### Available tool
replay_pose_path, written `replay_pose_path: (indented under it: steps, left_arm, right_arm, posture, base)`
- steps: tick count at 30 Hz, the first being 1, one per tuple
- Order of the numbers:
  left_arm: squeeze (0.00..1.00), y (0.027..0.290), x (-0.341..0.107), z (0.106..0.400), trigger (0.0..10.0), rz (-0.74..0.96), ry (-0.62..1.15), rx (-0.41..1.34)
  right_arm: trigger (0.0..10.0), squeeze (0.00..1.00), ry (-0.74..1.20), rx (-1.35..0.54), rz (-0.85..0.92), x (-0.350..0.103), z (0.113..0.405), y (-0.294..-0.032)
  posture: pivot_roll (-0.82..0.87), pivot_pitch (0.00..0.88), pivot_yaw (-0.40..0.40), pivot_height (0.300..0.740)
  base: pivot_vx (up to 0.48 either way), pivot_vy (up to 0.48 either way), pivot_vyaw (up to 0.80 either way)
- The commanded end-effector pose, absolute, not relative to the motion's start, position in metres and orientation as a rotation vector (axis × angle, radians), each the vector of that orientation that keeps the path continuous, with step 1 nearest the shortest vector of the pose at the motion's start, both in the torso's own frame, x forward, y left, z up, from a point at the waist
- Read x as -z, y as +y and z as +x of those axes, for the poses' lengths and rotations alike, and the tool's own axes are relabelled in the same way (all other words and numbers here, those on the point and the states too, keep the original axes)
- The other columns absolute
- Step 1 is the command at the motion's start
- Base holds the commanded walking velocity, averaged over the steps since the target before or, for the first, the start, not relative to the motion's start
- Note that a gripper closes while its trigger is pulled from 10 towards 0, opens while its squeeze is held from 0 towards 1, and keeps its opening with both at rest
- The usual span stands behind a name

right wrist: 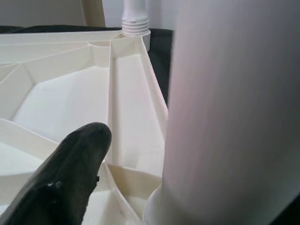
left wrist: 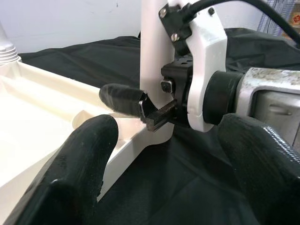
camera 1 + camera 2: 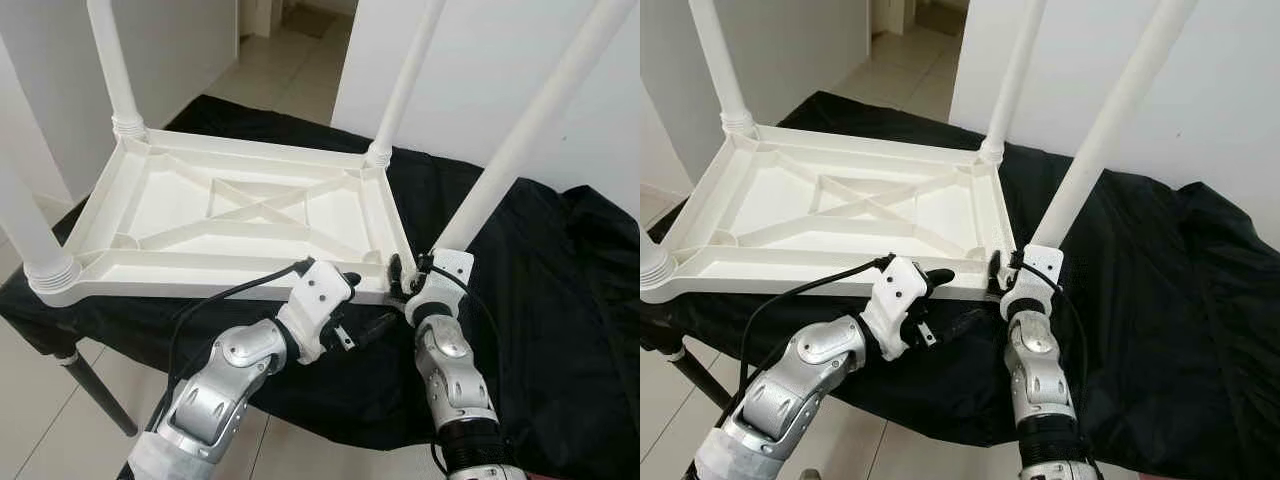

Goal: Building children table

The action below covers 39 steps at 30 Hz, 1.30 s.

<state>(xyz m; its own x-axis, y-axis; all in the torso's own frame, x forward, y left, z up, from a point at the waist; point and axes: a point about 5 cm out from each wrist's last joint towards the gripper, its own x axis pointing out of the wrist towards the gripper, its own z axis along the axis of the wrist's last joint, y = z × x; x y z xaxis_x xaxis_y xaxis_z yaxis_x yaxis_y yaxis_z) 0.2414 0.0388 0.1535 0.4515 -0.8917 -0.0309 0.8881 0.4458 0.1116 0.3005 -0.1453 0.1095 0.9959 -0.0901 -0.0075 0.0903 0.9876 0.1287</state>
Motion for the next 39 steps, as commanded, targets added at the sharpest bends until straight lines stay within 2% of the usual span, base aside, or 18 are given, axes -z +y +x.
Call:
replay_pose_path:
  steps: [1,2,3,4,5,15,27,28,31,32,39]
  left_arm:
    - [0.0,0.037,-0.154,0.242,10.0,0.12,-0.036,1.068]
    - [0.0,0.037,-0.154,0.242,10.0,0.12,-0.036,1.068]
    - [0.0,0.037,-0.154,0.242,10.0,0.12,-0.036,1.07]
    - [0.0,0.037,-0.154,0.242,10.0,0.12,-0.036,1.07]
    - [0.0,0.037,-0.154,0.241,10.0,0.119,-0.035,1.071]
    - [0.0,0.035,-0.155,0.243,10.0,0.118,-0.037,1.083]
    - [0.0,0.036,-0.156,0.244,10.0,0.123,-0.041,1.084]
    - [0.0,0.036,-0.156,0.244,10.0,0.124,-0.042,1.083]
    - [0.0,0.036,-0.156,0.244,10.0,0.124,-0.042,1.083]
    - [0.0,0.036,-0.157,0.244,10.0,0.125,-0.043,1.081]
    - [0.0,0.039,-0.158,0.245,10.0,0.13,-0.045,1.067]
  right_arm:
    - [10.0,1.0,-0.053,-0.003,0.127,-0.115,0.293,-0.158]
    - [10.0,1.0,-0.053,-0.003,0.127,-0.115,0.293,-0.158]
    - [10.0,0.77,-0.061,-0.026,0.117,-0.116,0.291,-0.164]
    - [10.0,0.77,-0.061,-0.026,0.117,-0.116,0.291,-0.164]
    - [10.0,0.0,-0.066,-0.044,0.106,-0.116,0.289,-0.169]
    - [10.0,0.0,-0.09,-0.29,-0.048,-0.121,0.293,-0.194]
    - [10.0,0.0,-0.043,-0.491,-0.096,-0.121,0.313,-0.2]
    - [6.2,0.0,-0.026,-0.508,-0.101,-0.118,0.316,-0.198]
    - [6.2,0.0,-0.026,-0.508,-0.101,-0.118,0.316,-0.198]
    - [0.0,0.0,-0.005,-0.521,-0.115,-0.115,0.32,-0.198]
    - [0.0,0.0,0.02,-0.534,-0.118,-0.111,0.324,-0.2]
  posture:
    - [0.05,0.0,-0.153,0.74]
    - [0.05,0.0,-0.153,0.74]
    - [0.04,0.0,-0.152,0.74]
    - [0.04,0.0,-0.152,0.74]
    - [0.04,0.0,-0.15,0.74]
    - [0.03,0.0,-0.138,0.74]
    - [0.05,0.0,-0.134,0.74]
    - [0.05,0.0,-0.134,0.74]
    - [0.05,0.0,-0.134,0.74]
    - [0.06,0.0,-0.137,0.74]
    - [0.07,0.0,-0.143,0.74]
  base:
    - [0.0,0.0,0.0]
    - [0.0,0.0,0.0]
    - [0.0,0.0,0.0]
    - [0.0,0.0,0.0]
    - [0.0,0.0,0.0]
    - [0.0,0.0,0.0]
    - [0.0,0.0,0.0]
    - [0.0,0.0,0.0]
    - [0.0,0.0,0.0]
    - [0.0,0.0,0.0]
    - [0.0,0.0,0.0]
